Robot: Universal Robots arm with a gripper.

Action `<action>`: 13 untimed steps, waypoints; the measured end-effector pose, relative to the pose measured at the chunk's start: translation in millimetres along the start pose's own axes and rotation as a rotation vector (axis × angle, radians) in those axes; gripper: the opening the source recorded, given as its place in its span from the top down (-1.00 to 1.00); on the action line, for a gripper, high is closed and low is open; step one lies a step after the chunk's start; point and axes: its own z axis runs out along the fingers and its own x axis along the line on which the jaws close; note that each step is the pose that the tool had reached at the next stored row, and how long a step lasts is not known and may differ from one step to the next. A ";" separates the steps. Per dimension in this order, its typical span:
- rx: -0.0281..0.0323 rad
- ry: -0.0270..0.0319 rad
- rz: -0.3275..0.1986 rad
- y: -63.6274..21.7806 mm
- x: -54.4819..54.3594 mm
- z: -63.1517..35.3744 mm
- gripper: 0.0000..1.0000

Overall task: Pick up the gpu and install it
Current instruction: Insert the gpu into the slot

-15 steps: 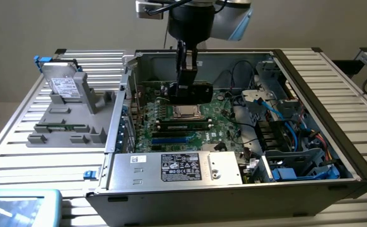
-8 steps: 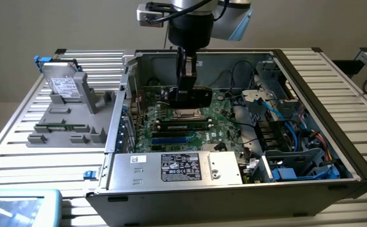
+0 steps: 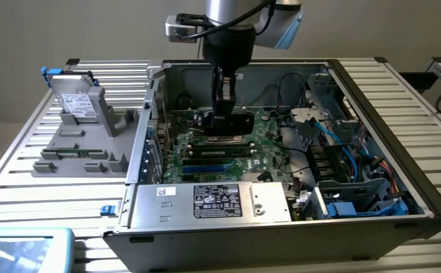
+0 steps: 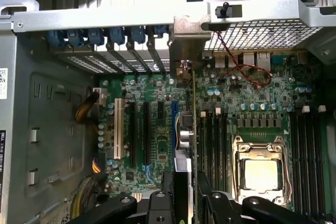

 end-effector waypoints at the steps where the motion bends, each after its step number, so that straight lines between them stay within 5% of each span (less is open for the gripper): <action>1: 0.0000 0.0000 0.000 -0.2 0.3 1.8 0.44; 13: 0.0001 -0.0001 0.000 -0.6 9.7 22.0 0.44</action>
